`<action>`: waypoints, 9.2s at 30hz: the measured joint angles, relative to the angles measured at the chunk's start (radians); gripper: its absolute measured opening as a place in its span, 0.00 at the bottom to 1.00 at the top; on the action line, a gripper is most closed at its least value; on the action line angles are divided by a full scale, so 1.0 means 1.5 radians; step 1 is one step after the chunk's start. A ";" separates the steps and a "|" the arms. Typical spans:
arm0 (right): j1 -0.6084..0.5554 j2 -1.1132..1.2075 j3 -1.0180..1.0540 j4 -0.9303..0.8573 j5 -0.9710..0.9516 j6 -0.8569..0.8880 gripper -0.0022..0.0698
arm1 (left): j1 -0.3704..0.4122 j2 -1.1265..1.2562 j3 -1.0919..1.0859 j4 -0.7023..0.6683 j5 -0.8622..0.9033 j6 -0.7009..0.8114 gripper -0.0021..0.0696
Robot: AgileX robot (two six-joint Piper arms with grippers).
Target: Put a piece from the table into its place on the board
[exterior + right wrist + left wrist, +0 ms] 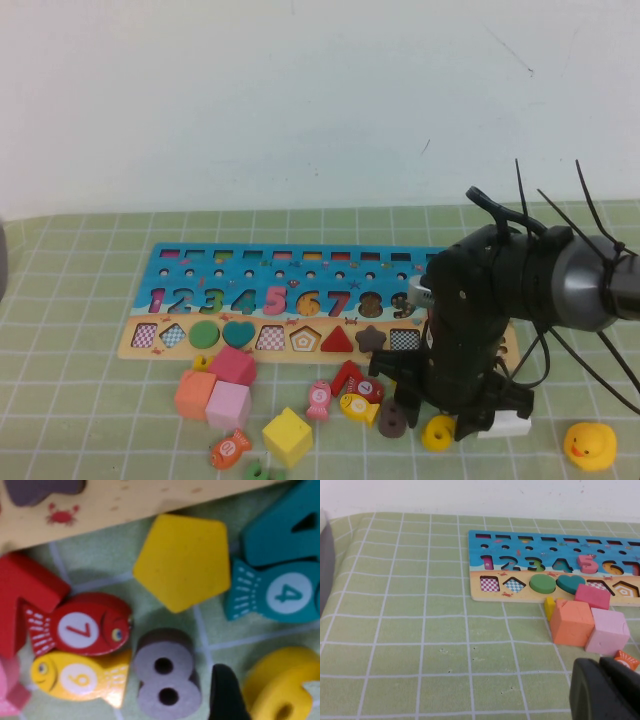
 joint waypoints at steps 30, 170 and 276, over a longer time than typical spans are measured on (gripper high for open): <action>0.000 0.008 0.000 -0.011 0.076 -0.201 0.40 | 0.000 0.000 0.000 0.000 0.000 0.000 0.03; 0.030 0.143 -0.925 0.096 0.277 -0.589 0.03 | 0.000 0.000 -0.001 -0.002 0.003 0.000 0.03; -0.466 -1.357 0.906 0.067 -0.437 -0.693 0.03 | 0.000 0.000 -0.001 -0.002 0.003 0.000 0.03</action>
